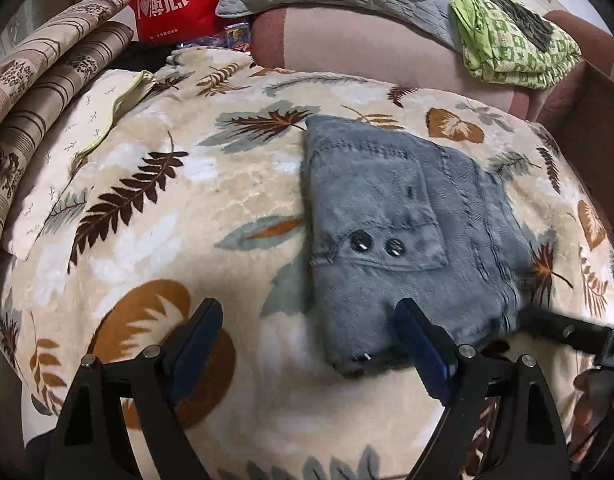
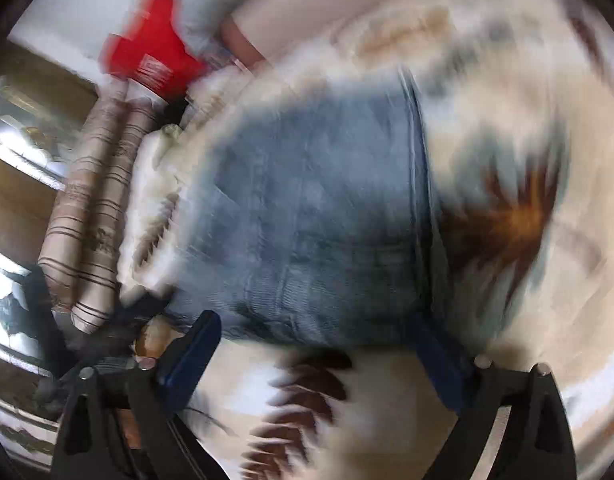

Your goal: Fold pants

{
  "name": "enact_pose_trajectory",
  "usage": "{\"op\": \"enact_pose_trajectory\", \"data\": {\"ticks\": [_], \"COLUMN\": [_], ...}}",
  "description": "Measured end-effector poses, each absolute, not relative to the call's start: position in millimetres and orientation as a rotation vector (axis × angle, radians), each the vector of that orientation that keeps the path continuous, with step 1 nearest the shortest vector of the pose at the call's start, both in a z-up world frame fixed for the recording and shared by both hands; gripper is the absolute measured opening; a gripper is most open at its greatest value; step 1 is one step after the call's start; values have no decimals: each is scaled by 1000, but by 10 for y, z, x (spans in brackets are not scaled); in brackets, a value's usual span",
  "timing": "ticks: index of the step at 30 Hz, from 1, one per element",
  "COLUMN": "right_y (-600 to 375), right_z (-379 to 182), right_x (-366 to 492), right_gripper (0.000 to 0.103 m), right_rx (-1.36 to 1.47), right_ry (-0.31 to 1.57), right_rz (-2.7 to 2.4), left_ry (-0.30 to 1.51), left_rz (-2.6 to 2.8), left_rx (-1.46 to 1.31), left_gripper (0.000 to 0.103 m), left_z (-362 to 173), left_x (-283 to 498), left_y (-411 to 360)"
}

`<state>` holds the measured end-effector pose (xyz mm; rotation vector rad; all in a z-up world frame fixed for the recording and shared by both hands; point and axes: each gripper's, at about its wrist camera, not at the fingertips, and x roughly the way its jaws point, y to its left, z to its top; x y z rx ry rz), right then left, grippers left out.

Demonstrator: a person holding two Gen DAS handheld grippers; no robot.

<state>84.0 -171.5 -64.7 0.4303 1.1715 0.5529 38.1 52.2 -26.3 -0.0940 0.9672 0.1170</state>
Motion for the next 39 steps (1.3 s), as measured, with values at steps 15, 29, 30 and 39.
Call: {"op": "enact_pose_trajectory", "data": {"ticks": [15, 29, 30, 39], "right_y": [-2314, -1921, -1911, -1829], "right_z": [170, -3, 12, 276], "right_x": [46, 125, 120, 77], "right_gripper": [96, 103, 103, 103], "right_rx": [208, -82, -111, -219], "right_ry": [721, 967, 982, 980], "right_rz": [286, 264, 249, 218], "left_ry": [962, 888, 885, 870], "left_rz": [124, 74, 69, 28], "left_rx": [-69, -96, -101, -149], "left_gripper": [89, 91, 92, 100], "left_z": [-137, 33, 41, 100], "left_x": [179, 41, 41, 94], "left_y": [281, 66, 69, 127]}}
